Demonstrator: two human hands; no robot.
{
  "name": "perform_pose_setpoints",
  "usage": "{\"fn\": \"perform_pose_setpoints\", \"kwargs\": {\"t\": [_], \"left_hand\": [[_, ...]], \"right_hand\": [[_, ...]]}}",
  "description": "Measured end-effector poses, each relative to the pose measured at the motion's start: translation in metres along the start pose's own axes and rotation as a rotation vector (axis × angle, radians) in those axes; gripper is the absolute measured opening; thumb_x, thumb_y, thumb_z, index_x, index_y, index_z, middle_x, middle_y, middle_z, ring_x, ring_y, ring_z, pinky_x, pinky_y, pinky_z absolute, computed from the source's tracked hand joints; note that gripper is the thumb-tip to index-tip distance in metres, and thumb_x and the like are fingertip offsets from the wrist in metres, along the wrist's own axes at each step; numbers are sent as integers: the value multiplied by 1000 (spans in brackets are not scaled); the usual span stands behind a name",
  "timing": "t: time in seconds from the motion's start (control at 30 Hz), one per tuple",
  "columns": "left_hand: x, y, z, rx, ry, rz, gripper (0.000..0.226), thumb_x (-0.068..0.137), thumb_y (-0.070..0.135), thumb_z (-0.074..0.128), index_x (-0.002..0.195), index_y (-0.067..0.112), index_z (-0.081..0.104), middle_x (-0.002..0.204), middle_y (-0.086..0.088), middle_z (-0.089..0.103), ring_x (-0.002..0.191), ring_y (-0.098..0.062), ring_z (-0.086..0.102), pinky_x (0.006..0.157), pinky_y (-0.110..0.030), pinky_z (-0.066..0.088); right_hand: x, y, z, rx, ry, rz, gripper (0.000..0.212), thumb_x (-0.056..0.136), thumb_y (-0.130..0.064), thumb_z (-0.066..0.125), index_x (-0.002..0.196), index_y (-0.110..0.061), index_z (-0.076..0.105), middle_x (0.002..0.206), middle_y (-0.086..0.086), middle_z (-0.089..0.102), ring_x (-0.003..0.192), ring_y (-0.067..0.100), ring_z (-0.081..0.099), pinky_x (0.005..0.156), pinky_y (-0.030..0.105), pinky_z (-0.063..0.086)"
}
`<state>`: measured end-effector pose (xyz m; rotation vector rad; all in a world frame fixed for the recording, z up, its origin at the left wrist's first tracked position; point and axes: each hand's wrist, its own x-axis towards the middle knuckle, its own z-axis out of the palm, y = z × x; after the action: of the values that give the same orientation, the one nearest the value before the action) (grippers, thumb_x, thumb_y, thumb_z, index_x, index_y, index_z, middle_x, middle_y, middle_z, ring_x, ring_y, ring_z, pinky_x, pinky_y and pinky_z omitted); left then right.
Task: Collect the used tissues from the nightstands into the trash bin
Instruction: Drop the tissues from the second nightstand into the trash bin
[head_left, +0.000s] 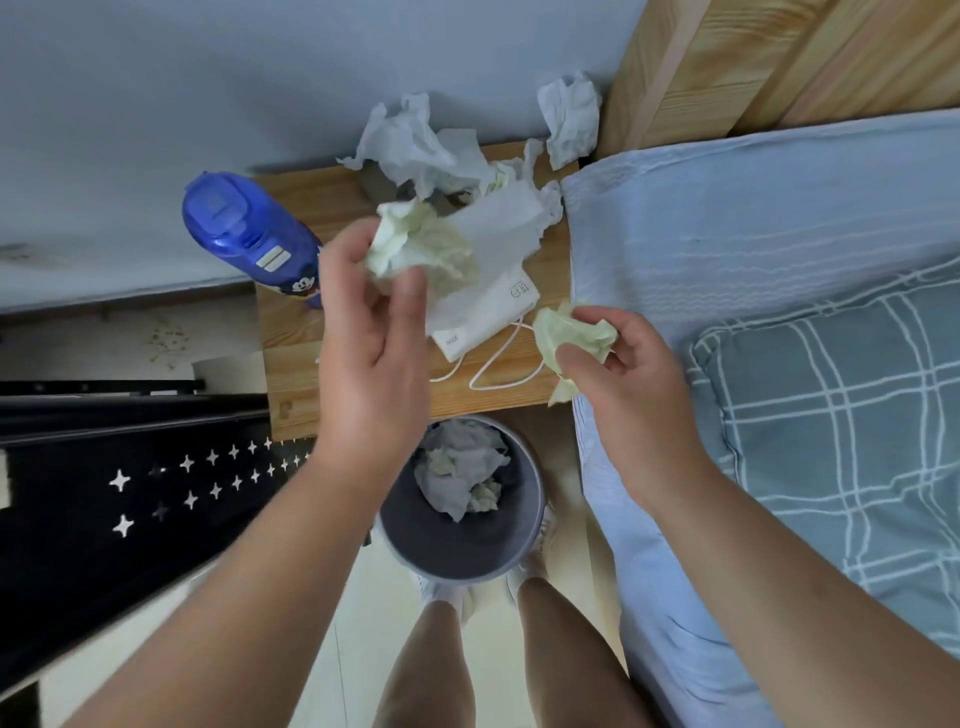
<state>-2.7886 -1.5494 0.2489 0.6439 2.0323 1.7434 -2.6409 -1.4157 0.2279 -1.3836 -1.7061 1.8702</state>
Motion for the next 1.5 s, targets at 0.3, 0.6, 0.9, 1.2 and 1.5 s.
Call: {"fn": "perform_pose_setpoints", "kwargs": {"t": [0.3,0.6,0.9,1.2,1.5], "left_hand": [[-149,-64,-26,-29,243,-603,23,107,43,56,127,55,54,124,15,74,119,-11,72,99,-39,59],[-177,-187,-38,-209,216,-1163,35,112,22,52,148,23,50,145,-8,62,127,-26,68,90,-35,61],[-184,-228,-31,-46,95,-1328,71,100,30,71,160,42,35,144,-4,58,123,-27,64,92,-38,57],[-150,-169,-35,-3,102,-1169,38,104,20,59,140,30,56,101,5,67,94,-17,66,81,-32,55],[-55,-74,-48,295,89,-655,16,100,33,65,102,49,63,118,27,64,106,8,63,89,-25,49]], "right_hand": [[-79,98,9,-121,-123,263,39,71,-43,74,110,-46,70,113,-19,76,104,3,73,79,23,59],[-62,203,44,-248,-145,454,30,93,-17,69,102,-45,63,107,-12,70,94,11,71,79,32,64],[-47,241,45,-320,-223,643,69,88,-47,65,153,-34,44,158,3,45,139,23,49,113,52,47],[-38,167,33,-284,-187,583,59,95,-33,66,151,-28,48,155,1,52,139,18,52,115,51,45],[1,24,41,-557,-223,51,33,93,-42,58,125,-46,61,112,-32,65,106,-18,58,86,13,41]]}}
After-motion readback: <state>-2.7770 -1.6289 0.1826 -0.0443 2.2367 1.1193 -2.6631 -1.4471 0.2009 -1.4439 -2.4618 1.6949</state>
